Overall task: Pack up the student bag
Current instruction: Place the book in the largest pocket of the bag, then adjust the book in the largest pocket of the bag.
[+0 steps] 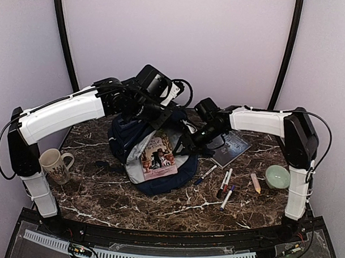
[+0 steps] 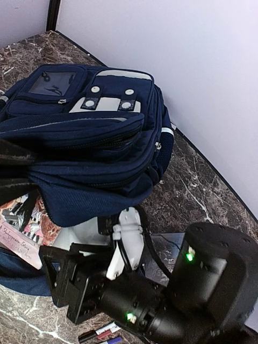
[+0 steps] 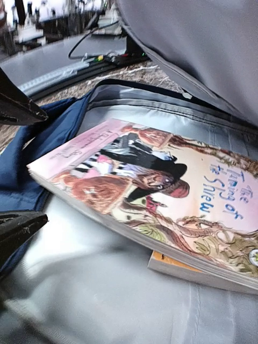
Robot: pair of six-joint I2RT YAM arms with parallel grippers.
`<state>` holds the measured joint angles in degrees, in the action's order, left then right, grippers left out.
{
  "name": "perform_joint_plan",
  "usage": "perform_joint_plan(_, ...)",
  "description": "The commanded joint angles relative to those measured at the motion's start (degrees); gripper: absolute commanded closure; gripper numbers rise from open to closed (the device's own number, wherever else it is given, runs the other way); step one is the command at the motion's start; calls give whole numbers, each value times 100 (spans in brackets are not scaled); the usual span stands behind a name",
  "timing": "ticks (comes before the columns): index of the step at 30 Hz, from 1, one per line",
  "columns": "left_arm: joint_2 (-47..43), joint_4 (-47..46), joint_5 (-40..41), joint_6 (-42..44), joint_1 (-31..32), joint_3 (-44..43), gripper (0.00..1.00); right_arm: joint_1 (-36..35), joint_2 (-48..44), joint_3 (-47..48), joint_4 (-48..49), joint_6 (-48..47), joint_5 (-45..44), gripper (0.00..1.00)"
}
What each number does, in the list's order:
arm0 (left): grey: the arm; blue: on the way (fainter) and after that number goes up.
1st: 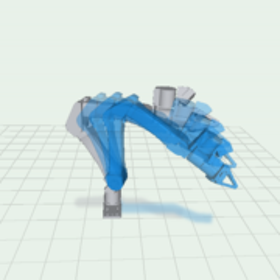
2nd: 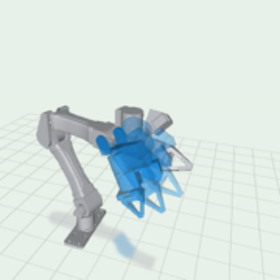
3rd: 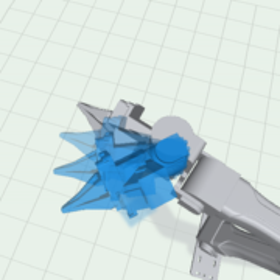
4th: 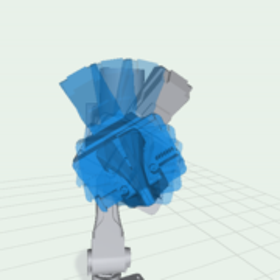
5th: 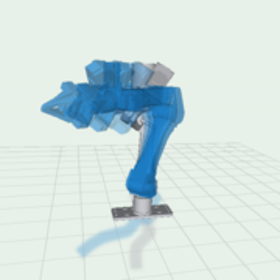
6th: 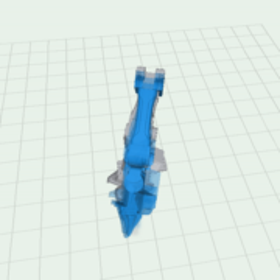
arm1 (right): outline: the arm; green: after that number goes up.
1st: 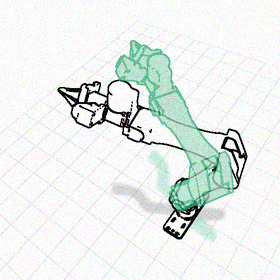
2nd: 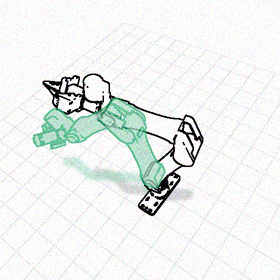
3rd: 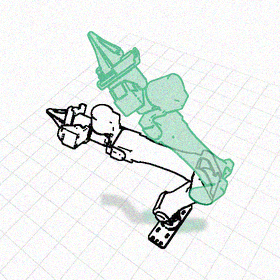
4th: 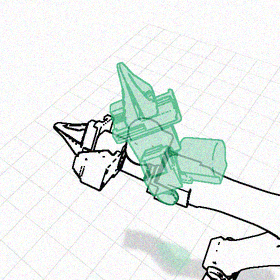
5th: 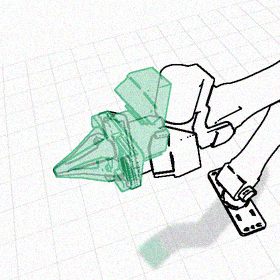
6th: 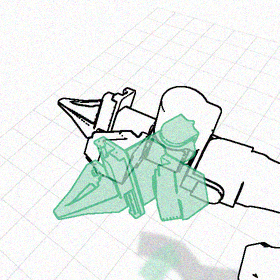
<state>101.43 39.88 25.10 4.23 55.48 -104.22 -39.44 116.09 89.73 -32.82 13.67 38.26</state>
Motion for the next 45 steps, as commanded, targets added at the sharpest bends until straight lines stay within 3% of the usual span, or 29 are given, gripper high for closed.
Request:
perform_joint_plan(1,-619,-592,247,-88,33,127,100,-299,-481,-578,10,-678,-1177,46)
perform_joint_plan(4,-671,-612,228,-106,33,177,100,-591,-722,-894,-16,-1165,-1482,52)
perform_joint_plan(10,-734,-645,135,-135,33,256,100,-1602,-1163,-1273,344,-2344,-2703,81)
perform_joint_plan(17,-781,-674,78,-134,33,303,100,-2254,-1410,-1497,1203,-3537,-3822,86)
perform_joint_plan(21,-804,-712,55,-133,33,321,100,-2371,-1220,-1292,1403,-4014,-4134,83)
perform_joint_plan(25,-781,-726,-15,-146,33,312,100,-2409,-905,-1168,1633,-4388,-4351,63)
perform_joint_plan(28,-765,-712,-68,-162,33,317,100,-2427,-671,-1090,1640,-4536,-4397,56)
perform_joint_plan(37,-806,-751,-149,-172,33,398,100,-2523,-161,-941,1773,-4765,-4604,47)
perform_joint_plan(45,-810,-751,-331,-203,41,401,100,-2504,164,-827,2545,-4904,-5657,53)
